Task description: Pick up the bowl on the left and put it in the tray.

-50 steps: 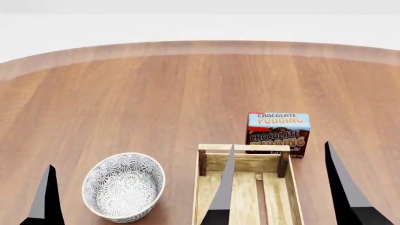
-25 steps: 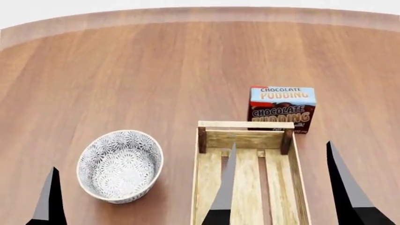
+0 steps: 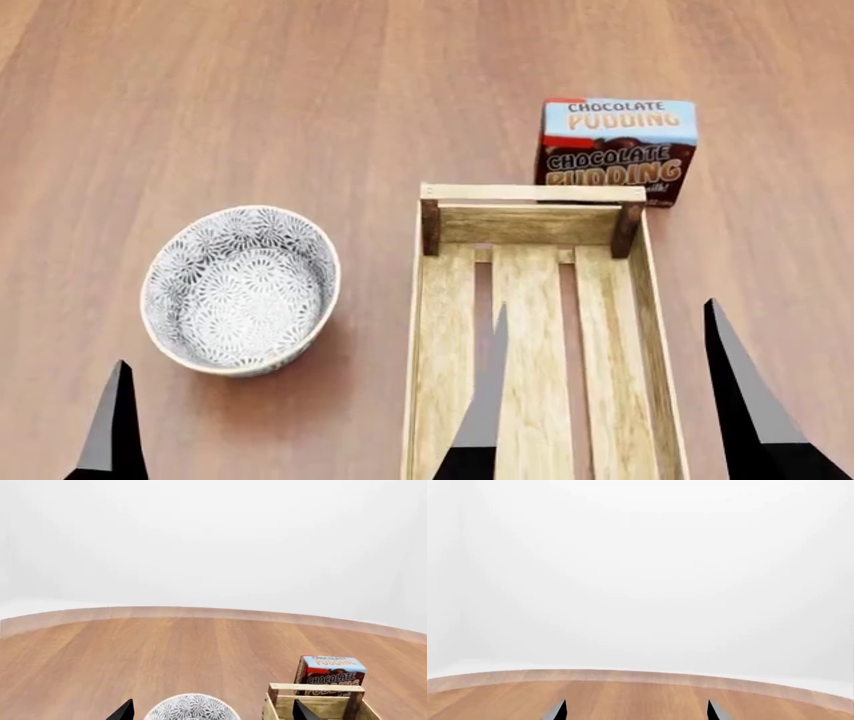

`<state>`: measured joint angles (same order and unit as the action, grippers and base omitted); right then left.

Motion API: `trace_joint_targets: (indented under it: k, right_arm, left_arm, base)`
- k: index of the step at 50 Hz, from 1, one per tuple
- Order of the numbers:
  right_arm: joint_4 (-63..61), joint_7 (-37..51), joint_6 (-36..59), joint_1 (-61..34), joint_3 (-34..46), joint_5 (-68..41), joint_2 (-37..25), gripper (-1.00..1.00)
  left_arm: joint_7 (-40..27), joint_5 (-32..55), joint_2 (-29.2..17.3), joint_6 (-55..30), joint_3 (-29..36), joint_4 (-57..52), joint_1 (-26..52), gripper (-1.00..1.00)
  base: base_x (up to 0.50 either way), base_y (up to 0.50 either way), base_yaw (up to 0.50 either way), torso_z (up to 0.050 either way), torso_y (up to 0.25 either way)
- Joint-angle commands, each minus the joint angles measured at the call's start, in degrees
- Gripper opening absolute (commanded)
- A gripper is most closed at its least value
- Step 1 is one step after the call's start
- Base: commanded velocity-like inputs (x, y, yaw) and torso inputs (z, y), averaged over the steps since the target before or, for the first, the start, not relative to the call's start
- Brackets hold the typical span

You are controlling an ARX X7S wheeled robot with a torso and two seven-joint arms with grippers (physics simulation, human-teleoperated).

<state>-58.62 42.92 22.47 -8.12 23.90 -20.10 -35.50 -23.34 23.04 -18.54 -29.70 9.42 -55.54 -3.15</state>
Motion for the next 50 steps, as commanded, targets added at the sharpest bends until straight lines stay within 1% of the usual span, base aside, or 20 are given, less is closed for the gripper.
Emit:
trace_joint_targets:
  k: [1,7,8,16,17,20,21,22,23,30,31,33,35,36,39,40,43,44,47,50]
  right_arm:
    - [-0.8,0.4,-0.9,-0.6,-0.5,-1.3,-0.8,1.0]
    - [-0.9,1.3,-1.0,-1.0,0.0,-1.8,-1.5,1.0]
    - [-0.9,1.5,-1.0,-1.1,0.1,-2.0,-1.7,1.0]
    - [-1.1,4.2,-2.1,-2.4,2.0,-2.9,-4.0,1.0]
    - [-1.1,4.5,-2.0,-2.6,2.3,-3.0,-4.2,1.0]
    - [-0.7,4.8,-2.5,-2.7,2.7,-3.0,-4.5,1.0]
    - [-0.7,4.9,-2.3,-3.0,2.9,-3.0,-4.5,1.0]
    - [-0.7,5.1,-2.4,-3.0,3.0,-3.1,-4.6,1.0]
    - [-0.8,5.2,-2.3,-3.2,3.2,-3.2,-4.7,1.0]
    - [-0.7,6.1,-2.6,-3.9,4.1,-3.5,-5.3,1.0]
    - [-0.4,6.0,-2.9,-3.8,4.1,-3.4,-5.4,1.0]
    - [-0.3,6.1,-3.1,-3.8,4.3,-3.4,-5.5,1.0]
    - [-0.3,6.2,-3.2,-3.9,4.5,-3.4,-5.6,1.0]
    - [-0.3,6.3,-3.2,-3.9,4.6,-3.4,-5.6,1.0]
    - [-0.2,6.5,-3.2,-4.1,4.8,-3.5,-5.7,1.0]
    - [0.0,6.5,-3.4,-4.0,4.8,-3.6,-5.6,1.0]
    - [0.0,6.6,-3.6,-4.1,5.0,-3.6,-5.8,1.0]
    - [-0.1,6.7,-3.5,-4.2,5.0,-3.7,-5.8,1.0]
    - [-0.3,7.0,-3.6,-4.2,5.0,-3.8,-6.2,1.0]
    - [-0.2,7.2,-3.8,-4.4,5.2,-4.0,-6.3,1.0]
  left_arm:
    - [0.3,-1.8,0.8,1.7,-0.8,1.9,0.4,1.0]
    - [0.8,-1.8,0.6,3.4,-0.2,2.7,0.1,1.0]
    - [0.4,-1.4,0.6,2.5,-0.3,2.6,0.4,1.0]
    - [-0.5,2.8,1.9,1.3,-1.7,4.3,2.2,1.0]
    - [-0.6,7.1,3.0,0.2,-3.3,5.3,2.9,1.0]
    - [-2.0,9.5,3.7,-1.7,-4.2,6.8,4.5,1.0]
    - [-3.8,12.6,4.0,-4.7,-5.5,6.4,6.8,1.0]
    - [-4.0,12.8,3.9,-4.8,-5.5,6.3,6.9,1.0]
    - [-5.0,15.6,4.1,-6.8,-6.6,6.0,8.3,1.0]
    - [-8.6,23.1,5.3,-10.2,-9.7,9.5,13.2,1.0]
    - [-9.7,24.0,6.1,-10.9,-10.3,11.1,14.3,1.0]
    - [-11.8,25.4,6.1,-12.8,-10.6,11.8,15.7,1.0]
    - [-12.0,25.4,6.4,-12.6,-10.8,12.3,16.3,1.0]
    - [-12.4,26.1,7.0,-12.9,-11.2,14.4,18.1,1.0]
    - [-13.5,26.1,6.8,-13.7,-10.9,15.9,19.6,1.0]
    - [-14.4,29.0,7.5,-15.0,-12.1,17.5,20.8,1.0]
    - [-14.2,26.9,7.4,-14.2,-11.1,18.7,21.6,1.0]
    - [-15.0,30.3,8.5,-15.3,-12.7,21.1,22.2,1.0]
    - [-15.1,28.8,8.4,-15.2,-11.8,22.6,23.7,1.0]
    - [-15.3,29.7,8.7,-15.6,-11.8,24.3,24.5,1.0]
  base:
    - [0.0,0.0,0.0,0.043,-0.188]
    - [0.0,0.0,0.0,0.042,-0.187]
    - [0.0,0.0,0.0,0.038,-0.166]
    - [0.0,0.0,0.0,0.0,0.0]
    - [0.0,0.0,0.0,0.0,0.0]
    - [0.0,0.0,0.0,0.0,0.0]
    - [0.0,0.0,0.0,0.0,0.0]
    - [0.0,0.0,0.0,0.0,0.0]
    - [0.0,0.0,0.0,0.0,0.0]
    - [0.0,0.0,0.0,0.0,0.0]
    - [0.0,0.0,0.0,0.0,0.0]
    - [0.0,0.0,0.0,0.0,0.0]
    - [0.0,0.0,0.0,0.0,0.0]
    - [0.0,0.0,0.0,0.0,0.0]
    - [0.0,0.0,0.0,0.0,0.0]
    - [0.0,0.0,0.0,0.0,0.0]
    - [0.0,0.0,0.0,0.0,0.0]
    - [0.0,0.0,0.0,0.0,0.0]
    - [0.0,0.0,0.0,0.0,0.0]
    - [0.0,0.0,0.0,0.0,0.0]
